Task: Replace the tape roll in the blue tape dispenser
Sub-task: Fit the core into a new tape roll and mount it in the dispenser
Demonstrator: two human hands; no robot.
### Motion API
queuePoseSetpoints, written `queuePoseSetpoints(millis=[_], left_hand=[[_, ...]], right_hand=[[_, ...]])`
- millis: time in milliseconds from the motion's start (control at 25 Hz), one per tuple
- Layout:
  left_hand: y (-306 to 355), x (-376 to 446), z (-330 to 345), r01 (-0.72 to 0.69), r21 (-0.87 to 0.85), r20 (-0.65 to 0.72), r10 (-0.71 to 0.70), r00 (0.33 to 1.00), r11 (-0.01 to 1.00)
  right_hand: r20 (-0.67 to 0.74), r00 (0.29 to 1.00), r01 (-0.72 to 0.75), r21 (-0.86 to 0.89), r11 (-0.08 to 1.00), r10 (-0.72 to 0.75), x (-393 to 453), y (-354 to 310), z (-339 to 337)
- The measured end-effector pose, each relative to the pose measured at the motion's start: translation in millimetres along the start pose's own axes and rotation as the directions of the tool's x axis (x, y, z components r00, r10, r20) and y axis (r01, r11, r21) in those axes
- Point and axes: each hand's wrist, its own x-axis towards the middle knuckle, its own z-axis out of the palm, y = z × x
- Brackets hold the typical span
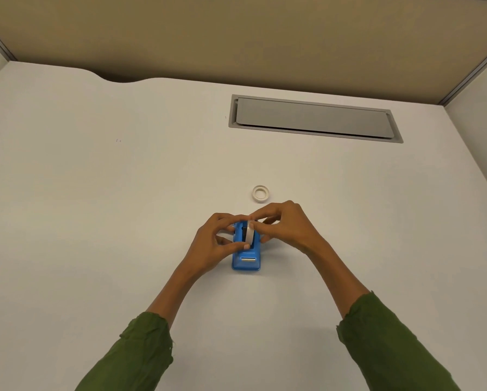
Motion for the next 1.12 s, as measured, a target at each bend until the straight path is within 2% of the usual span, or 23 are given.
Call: queuePoseSetpoints(millis=[80, 200, 440, 560, 760, 920, 1120], left_hand=[[1, 0, 1, 0.006, 0.004, -0.008, -0.006, 1.000, 1.000], [4, 0, 2, 0.020, 0.010, -0.019, -0.019, 1.000, 1.000], [4, 0, 2, 0.033, 0.025, -0.014, -0.033, 0.999, 0.999], [3, 1, 2, 0.036, 0.031, -0.014, -0.036, 0.999, 0.999], [3, 1, 1, 0.033, 0.007, -0.006, -0.033, 0.999, 0.999], [3, 1, 1, 0.028, -0.023, -0.028, -0.028, 0.999, 0.999], [3, -1, 1, 0.001, -0.016, 0.000, -0.001, 1.000, 1.000]], right_hand=[[-0.027, 0.999, 0.026, -0.082, 0.996, -0.028, 3, -3, 0], [-0.038, 0.998, 0.047, -0.104, 0.993, -0.051, 5, -3, 1], [0.032, 0.999, 0.031, -0.074, 0.997, -0.028, 1, 0, -4], [0.004, 1.000, 0.020, -0.054, 0.998, -0.020, 0, 2, -3], [-0.071, 0.997, -0.022, 0.079, 0.997, 0.028, 1, 3, 5], [-0.037, 0.999, -0.009, 0.146, 0.989, 0.014, -10, 11, 9], [-0.121, 0.991, -0.016, 0.303, 0.953, 0.055, -10, 11, 18]])
